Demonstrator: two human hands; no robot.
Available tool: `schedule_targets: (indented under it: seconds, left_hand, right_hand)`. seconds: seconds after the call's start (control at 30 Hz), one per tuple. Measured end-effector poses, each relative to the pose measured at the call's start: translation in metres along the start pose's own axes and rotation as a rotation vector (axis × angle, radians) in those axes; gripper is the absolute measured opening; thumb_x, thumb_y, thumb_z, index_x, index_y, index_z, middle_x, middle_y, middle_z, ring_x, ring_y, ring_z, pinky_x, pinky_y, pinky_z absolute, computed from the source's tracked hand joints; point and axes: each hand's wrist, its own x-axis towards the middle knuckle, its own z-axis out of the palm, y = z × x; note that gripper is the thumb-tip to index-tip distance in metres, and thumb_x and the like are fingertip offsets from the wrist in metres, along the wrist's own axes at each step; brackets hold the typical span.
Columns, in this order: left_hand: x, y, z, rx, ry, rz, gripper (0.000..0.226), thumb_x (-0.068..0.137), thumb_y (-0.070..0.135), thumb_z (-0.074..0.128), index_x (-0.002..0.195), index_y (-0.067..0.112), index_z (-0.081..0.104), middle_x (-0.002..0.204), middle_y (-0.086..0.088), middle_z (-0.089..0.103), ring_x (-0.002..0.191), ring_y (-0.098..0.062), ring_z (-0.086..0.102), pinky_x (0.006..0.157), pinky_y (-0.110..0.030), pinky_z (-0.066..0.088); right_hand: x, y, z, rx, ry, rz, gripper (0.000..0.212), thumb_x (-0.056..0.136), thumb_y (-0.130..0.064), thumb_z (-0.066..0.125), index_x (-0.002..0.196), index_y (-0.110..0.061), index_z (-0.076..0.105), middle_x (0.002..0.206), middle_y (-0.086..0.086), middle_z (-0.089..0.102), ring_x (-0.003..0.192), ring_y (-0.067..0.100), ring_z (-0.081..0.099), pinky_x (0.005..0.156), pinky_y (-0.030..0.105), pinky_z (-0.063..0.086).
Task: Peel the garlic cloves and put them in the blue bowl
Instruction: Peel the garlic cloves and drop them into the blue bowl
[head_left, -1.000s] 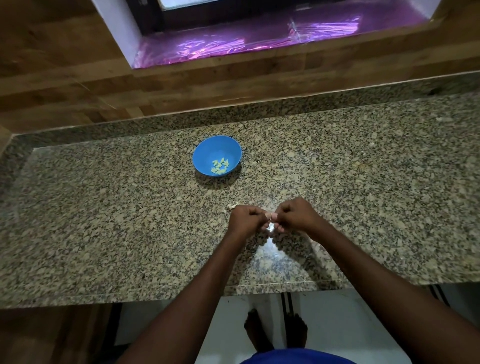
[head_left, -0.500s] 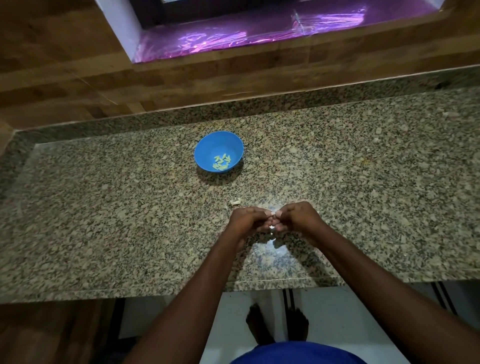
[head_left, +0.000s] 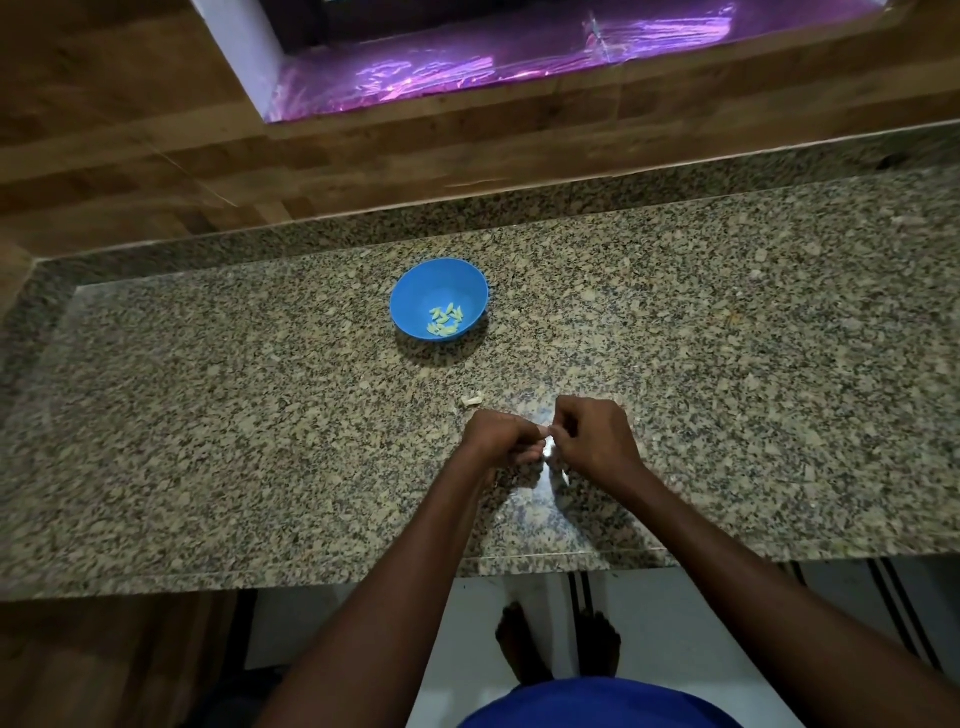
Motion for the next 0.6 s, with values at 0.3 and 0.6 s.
schedule_targets:
  seconds: [0.3,0.6]
  left_hand:
    - [-0.002,-0.012,-0.006,0.039,-0.048,0.25,0.006,0.088,-0.003,0.072,0.091,-0.007,0.072,0.08,-0.02,0.069,0.059,-0.017,0.065,0.06,-0.026,0.059]
    - [-0.001,-0.018,-0.01,0.24,0.045,0.297,0.007,0.081,0.005,0.081,0.083,0.0,0.076,0.067,-0.011,0.072,0.051,-0.012,0.065,0.054,-0.024,0.053]
  right_hand:
    - [0.018,0.004,-0.019,0.9,-0.425,0.815,0.012,0.091,0.006,0.054,0.087,0.006,0.065,0.051,0.006,0.058,0.039,0.011,0.047,0.036,0.017,0.036]
    - [0.02,0.012,-0.02,0.861,-0.327,0.658,0.006,0.088,0.012,0.062,0.09,0.014,0.067,0.073,0.02,0.067,0.052,0.02,0.061,0.057,0.031,0.057]
